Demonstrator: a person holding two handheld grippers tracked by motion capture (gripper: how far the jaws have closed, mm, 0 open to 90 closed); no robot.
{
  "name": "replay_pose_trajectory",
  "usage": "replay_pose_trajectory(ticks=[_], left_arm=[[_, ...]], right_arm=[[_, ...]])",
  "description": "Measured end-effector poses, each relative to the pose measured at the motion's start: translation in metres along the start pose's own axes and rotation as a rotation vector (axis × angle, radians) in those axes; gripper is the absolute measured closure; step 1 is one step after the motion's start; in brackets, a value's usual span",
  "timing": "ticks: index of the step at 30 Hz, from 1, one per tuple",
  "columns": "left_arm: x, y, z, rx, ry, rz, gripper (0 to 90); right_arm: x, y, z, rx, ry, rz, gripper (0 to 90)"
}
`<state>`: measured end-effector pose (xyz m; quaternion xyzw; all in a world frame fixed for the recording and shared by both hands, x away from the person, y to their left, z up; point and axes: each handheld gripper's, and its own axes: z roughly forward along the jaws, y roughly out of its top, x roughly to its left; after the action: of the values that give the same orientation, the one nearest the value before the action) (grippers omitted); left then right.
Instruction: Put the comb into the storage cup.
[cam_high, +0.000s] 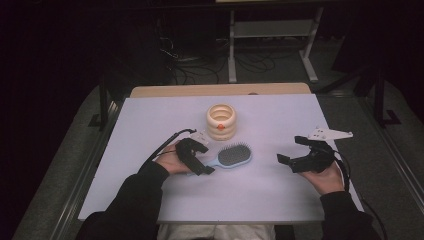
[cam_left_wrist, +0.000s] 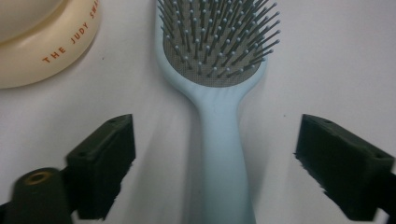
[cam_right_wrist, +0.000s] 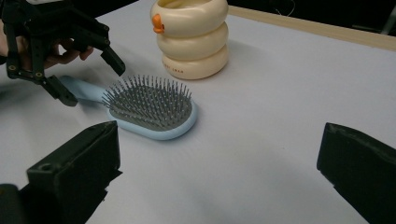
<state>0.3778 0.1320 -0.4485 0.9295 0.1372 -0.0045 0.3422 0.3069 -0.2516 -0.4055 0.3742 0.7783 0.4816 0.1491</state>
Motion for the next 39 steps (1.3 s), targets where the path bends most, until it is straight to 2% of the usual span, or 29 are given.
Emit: replay_pose_trajectory(ticks=[5, 11, 15, 17, 27, 36, 39], left_arm=[[0.001, 0.004, 0.005, 0.012, -0.01, 0.005, 22.3], [-0.003, 0.007, 0.009, 0.035, 0.003, 0.043, 31.0], [-0.002, 0.008, 0.011, 0.046, 0.012, 0.042, 36.6], [-0.002, 0.008, 0.011, 0.051, 0.018, 0.056, 41.1], [-0.001, 0.007, 0.013, 0.051, 0.017, 0.065, 53.7], [0.002, 0.007, 0.012, 0.066, 0.007, 0.074, 69.2], [0.001, 0.008, 0.012, 0.07, 0.013, 0.081, 69.5]], right_arm=[[0.0, 0.0, 0.001, 0.007, 0.002, 0.0, 0.0], [0.0, 0.0, 0.001, 0.006, 0.004, 0.0, 0.0], [0.0, 0.0, 0.001, 0.008, 0.005, -0.003, 0.0], [0.0, 0.0, 0.001, 0.007, 0.005, -0.003, 0.0], [0.0, 0.0, 0.001, 0.006, 0.013, -0.004, 0.0], [0.0, 0.0, 0.001, 0.007, 0.013, -0.004, 0.0], [0.0, 0.0, 0.001, 0.007, 0.012, -0.004, 0.0]])
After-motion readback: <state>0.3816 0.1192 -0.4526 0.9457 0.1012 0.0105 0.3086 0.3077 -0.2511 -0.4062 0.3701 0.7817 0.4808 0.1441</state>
